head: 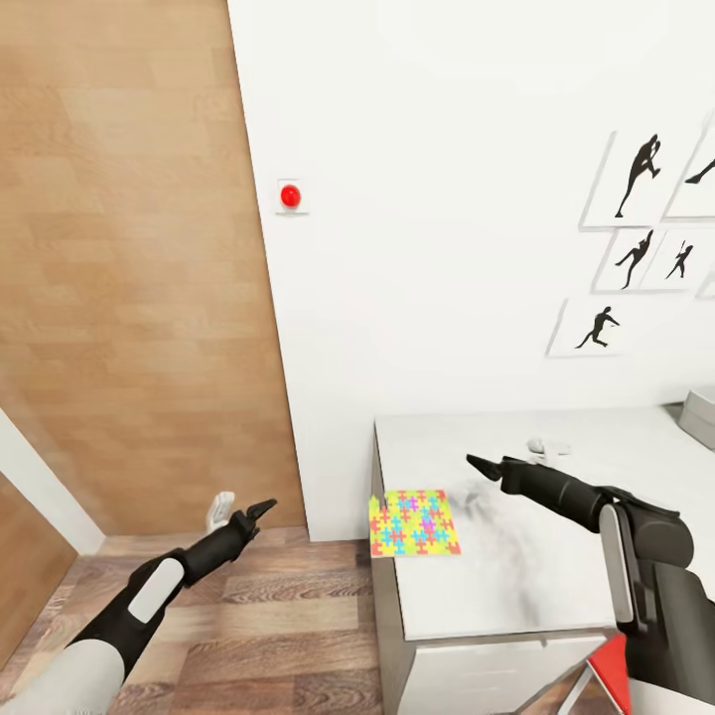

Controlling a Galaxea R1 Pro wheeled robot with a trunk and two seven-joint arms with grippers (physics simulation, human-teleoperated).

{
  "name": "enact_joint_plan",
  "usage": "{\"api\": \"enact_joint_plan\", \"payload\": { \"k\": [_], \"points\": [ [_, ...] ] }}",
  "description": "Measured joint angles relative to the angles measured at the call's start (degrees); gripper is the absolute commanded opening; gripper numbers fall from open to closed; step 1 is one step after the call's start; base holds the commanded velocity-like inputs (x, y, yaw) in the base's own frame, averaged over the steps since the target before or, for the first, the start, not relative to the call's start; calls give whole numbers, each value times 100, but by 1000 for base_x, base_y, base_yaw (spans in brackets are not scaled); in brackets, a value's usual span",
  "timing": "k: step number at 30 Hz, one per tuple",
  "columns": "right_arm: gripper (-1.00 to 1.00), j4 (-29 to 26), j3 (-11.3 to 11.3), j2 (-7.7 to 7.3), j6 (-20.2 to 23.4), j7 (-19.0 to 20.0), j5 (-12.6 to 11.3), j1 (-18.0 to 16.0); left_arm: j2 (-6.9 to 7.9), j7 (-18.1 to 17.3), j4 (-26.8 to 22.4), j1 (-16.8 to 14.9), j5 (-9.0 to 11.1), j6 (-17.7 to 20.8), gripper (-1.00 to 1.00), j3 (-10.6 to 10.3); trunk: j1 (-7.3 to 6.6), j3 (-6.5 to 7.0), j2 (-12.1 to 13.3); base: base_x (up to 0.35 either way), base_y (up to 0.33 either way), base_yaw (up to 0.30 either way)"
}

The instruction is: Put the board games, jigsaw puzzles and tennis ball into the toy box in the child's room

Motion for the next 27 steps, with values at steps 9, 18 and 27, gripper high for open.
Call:
{"api": "enact_joint_plan", "payload": {
  "k": [9,18,27],
  "points": [
    [100,-11,0,-10,24,96,1,3,-84,20,708,-227,-36,-361,100,-20,0,0,0,0,0,-251],
    [100,-15,-9,-27,27,120,1,-8,-95,-41,1013,-270,-47,-446,100,-38,0,0,0,0,0,-295],
    [100,-14,-9,-28,19,123,1,-14,-75,-163,1093,-270,-48,-455,100,-39,0,0,0,0,0,-297]
  ]
}}
